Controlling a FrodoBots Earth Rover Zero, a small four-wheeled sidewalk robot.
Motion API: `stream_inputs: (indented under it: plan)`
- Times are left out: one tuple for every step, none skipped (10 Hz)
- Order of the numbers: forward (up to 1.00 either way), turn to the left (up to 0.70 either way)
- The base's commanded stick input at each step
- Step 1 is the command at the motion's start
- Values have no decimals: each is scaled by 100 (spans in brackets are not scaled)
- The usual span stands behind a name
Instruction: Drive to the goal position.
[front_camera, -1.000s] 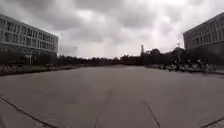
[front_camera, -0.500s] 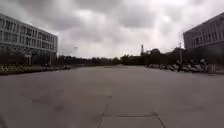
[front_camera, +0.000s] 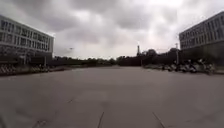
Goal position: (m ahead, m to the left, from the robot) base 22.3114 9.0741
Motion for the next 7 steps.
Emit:
stream_inputs:
  plan:
    - [70, 0]
    - [70, 0]
    - [70, 0]
    - [70, 0]
    - [70, 0]
    - [70, 0]
    - [70, 0]
